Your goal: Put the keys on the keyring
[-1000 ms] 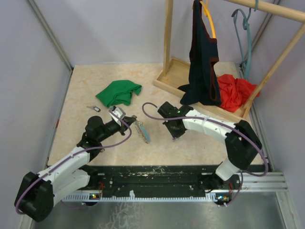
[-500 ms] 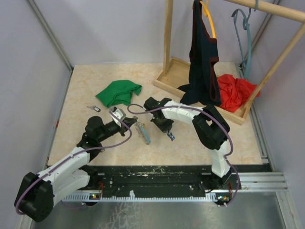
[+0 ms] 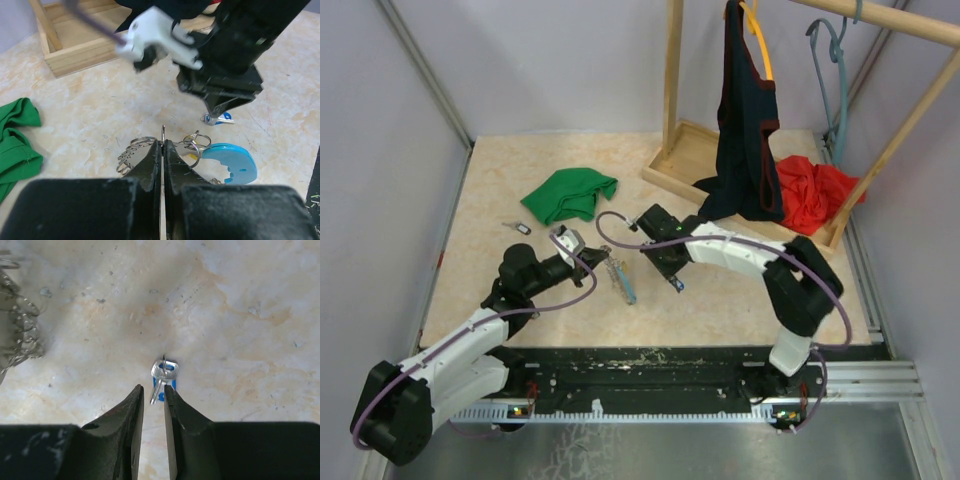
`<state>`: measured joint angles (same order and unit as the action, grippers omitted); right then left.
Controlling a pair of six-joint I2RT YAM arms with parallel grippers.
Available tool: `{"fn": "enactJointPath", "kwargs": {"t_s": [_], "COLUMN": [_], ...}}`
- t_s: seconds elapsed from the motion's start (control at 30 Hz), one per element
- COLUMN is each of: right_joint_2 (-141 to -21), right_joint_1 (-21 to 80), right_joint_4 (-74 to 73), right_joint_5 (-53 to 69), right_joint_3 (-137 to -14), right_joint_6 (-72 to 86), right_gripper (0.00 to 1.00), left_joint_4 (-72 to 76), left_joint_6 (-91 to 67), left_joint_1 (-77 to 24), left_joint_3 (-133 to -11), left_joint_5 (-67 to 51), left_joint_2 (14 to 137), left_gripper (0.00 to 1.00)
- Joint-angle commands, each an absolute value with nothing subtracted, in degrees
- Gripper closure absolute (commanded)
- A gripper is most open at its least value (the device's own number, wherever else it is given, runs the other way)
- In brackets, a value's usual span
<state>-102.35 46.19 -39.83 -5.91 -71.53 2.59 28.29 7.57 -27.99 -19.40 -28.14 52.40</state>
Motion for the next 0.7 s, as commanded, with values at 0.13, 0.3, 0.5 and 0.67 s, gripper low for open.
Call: {"fn": "enactJointPath", "kwargs": {"t_s": [0.13,0.3,0.5,0.67], "right_joint_2": [-85.2,-82.4,-80.6,-80.6], "right_joint_1": [45.5,45.0,44.9,44.9], "right_joint_4": [-16.1,-2.5,10.4,15.2], "right_joint_5": [-4.9,-6.6,-9.0,-8.3], "right_joint_3": [-55.0,-45.4,-36.9,-33.8], "right_joint_6": [4.0,5.6,6.8,7.0], "right_gripper": [0.76,0.76,0.76,0.77], "left_joint_4": [31.6,31.9,32.5,32.6], "left_joint_6": [7.8,7.9,7.9,8.0], "left_joint_1": [-28.1,-28.1,-28.2,-28.1], "left_joint_3": [-18.5,-18.3,-18.2,-18.2], "left_joint_5": [-31.1,-31.6,-32.2,-32.5], "left_joint_2": [52.1,52.0,53.0,53.1], "left_gripper": [1.00,1.00,1.00,1.00]}}
